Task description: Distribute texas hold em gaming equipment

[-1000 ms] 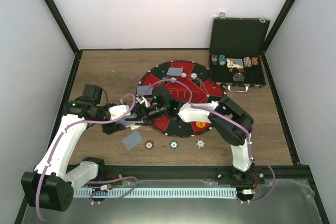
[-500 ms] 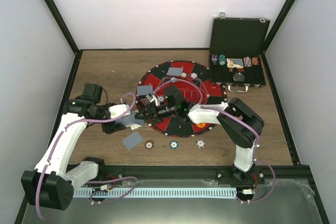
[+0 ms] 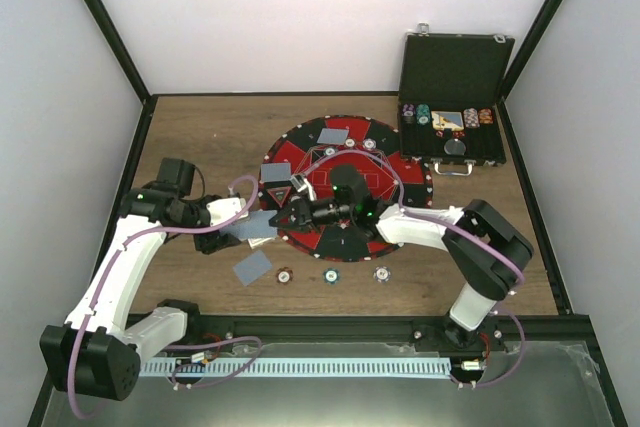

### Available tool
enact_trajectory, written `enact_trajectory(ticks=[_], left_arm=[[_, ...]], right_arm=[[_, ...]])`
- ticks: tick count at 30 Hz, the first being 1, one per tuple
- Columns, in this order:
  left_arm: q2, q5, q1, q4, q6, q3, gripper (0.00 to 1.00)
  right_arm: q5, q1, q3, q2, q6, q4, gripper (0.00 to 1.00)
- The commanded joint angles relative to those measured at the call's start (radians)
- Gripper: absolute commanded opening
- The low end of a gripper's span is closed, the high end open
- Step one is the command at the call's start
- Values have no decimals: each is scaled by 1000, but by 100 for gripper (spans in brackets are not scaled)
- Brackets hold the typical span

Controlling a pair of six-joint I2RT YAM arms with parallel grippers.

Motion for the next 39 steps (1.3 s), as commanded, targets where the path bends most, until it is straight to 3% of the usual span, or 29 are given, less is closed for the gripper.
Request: enact_trajectory(ticks=[1, 8, 17, 22, 36, 39], left_arm=[[-13, 7, -3, 19, 7, -8, 4], [-15, -20, -4, 29, 8, -16, 4], [-28, -10, -4, 18, 13, -5, 4], [-20, -3, -4, 11, 12, 7, 4], [-13, 4, -11, 5, 11, 15, 4], [-12, 5, -11, 5, 10, 15, 4]], right_arm=[[-8, -22, -60, -78, 43, 67, 1], [3, -106, -205, -246, 14, -6, 1], [76, -381, -403, -510, -264, -479, 1], [144, -452, -449, -573, -347, -638, 1], [433, -509, -403, -527, -456, -890, 1], [467, -510, -379, -487, -472, -904, 10]])
